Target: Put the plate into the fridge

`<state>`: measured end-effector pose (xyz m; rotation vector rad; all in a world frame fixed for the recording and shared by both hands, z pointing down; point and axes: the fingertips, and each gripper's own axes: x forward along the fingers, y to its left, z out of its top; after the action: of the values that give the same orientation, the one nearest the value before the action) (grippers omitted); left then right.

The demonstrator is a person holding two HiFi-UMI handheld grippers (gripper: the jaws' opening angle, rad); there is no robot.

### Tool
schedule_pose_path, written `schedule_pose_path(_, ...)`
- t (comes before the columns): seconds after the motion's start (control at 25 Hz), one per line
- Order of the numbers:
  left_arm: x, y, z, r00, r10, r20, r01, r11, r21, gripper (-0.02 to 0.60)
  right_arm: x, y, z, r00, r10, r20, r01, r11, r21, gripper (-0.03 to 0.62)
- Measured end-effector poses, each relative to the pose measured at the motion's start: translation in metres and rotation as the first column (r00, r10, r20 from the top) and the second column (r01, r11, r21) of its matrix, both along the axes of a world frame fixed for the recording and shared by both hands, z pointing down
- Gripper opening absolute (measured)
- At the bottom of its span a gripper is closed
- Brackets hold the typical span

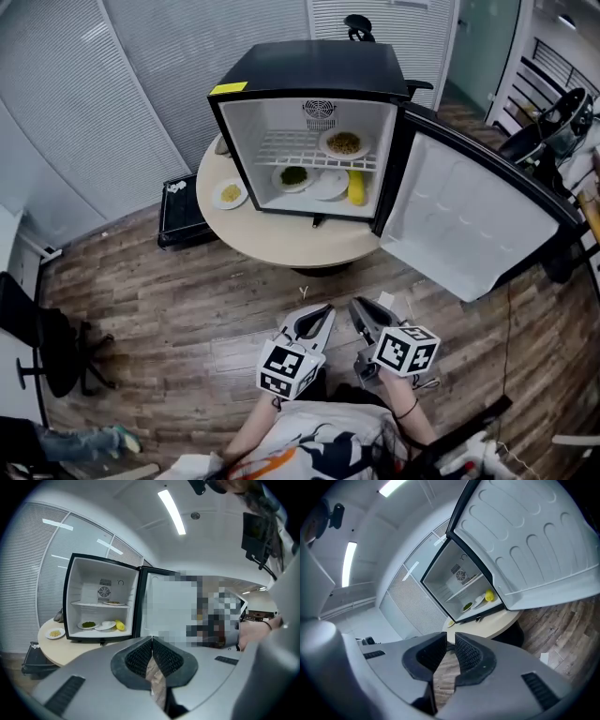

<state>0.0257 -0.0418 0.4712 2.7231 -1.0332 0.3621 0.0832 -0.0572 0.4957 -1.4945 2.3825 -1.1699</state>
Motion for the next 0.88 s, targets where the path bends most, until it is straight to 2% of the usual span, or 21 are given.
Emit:
schedule_pose_path(0.48, 0.008, 0.070, 0.016, 0.997, -0.071, 0.000, 0.071, 0.997, -0.025, 0.014, 0.006, 0.069, 0.008, 0.996, -0.091, -0.022, 0.091, 0.996, 0.000, 0.052)
schedule_pose_path(0.88, -0.010, 0.096, 0.011, 0.990, -0.144, -0.004, 0.144, 0.990, -0.004, 0.013, -0.014, 0.092, -0.001, 0.984, -0.167, -0.061, 0.171, 0.984, 0.053, 0.028)
